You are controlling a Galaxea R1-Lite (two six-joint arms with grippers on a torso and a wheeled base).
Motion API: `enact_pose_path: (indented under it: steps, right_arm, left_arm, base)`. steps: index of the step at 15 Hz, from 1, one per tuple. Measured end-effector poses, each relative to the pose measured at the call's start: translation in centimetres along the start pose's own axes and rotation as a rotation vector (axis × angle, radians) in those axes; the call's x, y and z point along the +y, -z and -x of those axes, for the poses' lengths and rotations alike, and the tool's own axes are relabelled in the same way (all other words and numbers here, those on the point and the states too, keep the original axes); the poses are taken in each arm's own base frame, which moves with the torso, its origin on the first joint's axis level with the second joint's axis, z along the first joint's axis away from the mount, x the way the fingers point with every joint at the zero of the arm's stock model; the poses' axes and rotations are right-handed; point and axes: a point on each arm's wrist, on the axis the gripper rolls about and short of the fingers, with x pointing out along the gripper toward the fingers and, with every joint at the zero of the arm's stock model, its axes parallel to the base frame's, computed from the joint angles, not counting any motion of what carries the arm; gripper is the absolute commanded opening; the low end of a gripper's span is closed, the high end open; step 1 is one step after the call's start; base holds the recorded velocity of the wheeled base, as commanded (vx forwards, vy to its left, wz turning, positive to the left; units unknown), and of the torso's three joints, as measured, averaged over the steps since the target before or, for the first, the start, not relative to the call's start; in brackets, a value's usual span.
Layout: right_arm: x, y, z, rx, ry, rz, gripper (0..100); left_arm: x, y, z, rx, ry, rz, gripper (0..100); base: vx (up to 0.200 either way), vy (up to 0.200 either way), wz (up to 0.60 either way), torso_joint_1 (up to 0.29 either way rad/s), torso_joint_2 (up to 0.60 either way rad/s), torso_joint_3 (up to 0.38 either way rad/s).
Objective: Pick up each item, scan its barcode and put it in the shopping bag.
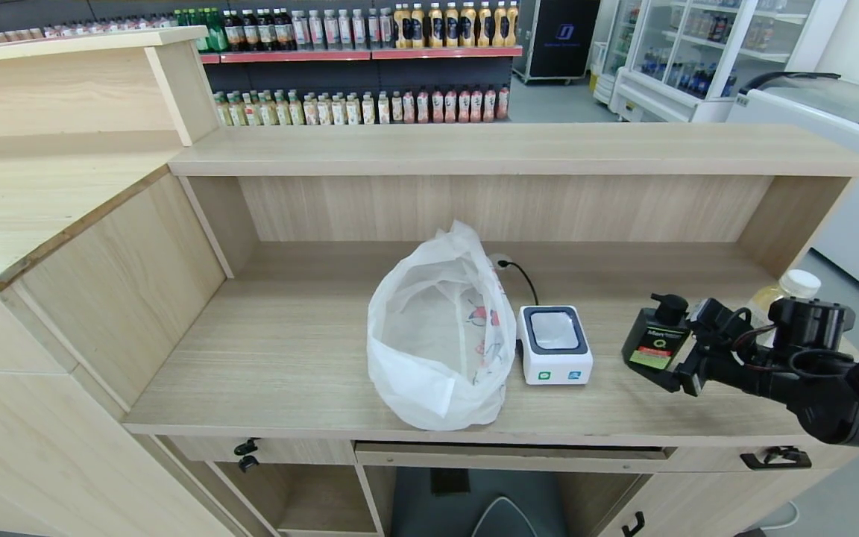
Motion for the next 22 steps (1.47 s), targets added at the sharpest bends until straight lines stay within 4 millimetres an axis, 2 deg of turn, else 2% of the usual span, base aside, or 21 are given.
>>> enact_pose_path:
  steps: [4,5,12,16,19,22]
  right_arm:
    - [-0.1,0.2,-0.3,0.000,-0.004,-0.020,100]
    - [-0.1,0.2,-0.3,-0.003,-0.009,-0.033,0]
    - [-0.2,-0.1,-0.5,-0.022,-0.014,-0.024,0]
    - [-1.5,-2.5,0.5,-0.063,0.031,0.043,0]
    - [-2.0,-6.0,3.0,-0.104,0.083,0.160,0]
    - [-1.7,-9.1,7.0,-0.117,0.117,0.444,0]
  left_arm:
    - [0.0,0.0,0.0,0.000,0.000,0.000,0]
    - [0.0,0.0,0.0,0.000,0.000,0.000,0]
    - [0.0,0.0,0.0,0.000,0.000,0.000,0]
    - [0.0,0.0,0.0,0.000,0.000,0.000,0]
    - [0.0,0.0,0.0,0.000,0.000,0.000,0]
    - [0.0,0.0,0.0,0.000,0.000,0.000,0]
  base:
    - [0.000,0.000,0.00,0.000,0.00,0.000]
    - [0.000,0.000,0.00,0.000,0.00,0.000]
    - [0.000,0.000,0.00,0.000,0.00,0.000]
    - [0.000,0.000,0.00,0.000,0.00,0.000]
    - [0.000,0.000,0.00,0.000,0.00,0.000]
    - [0.000,0.000,0.00,0.000,0.00,0.000]
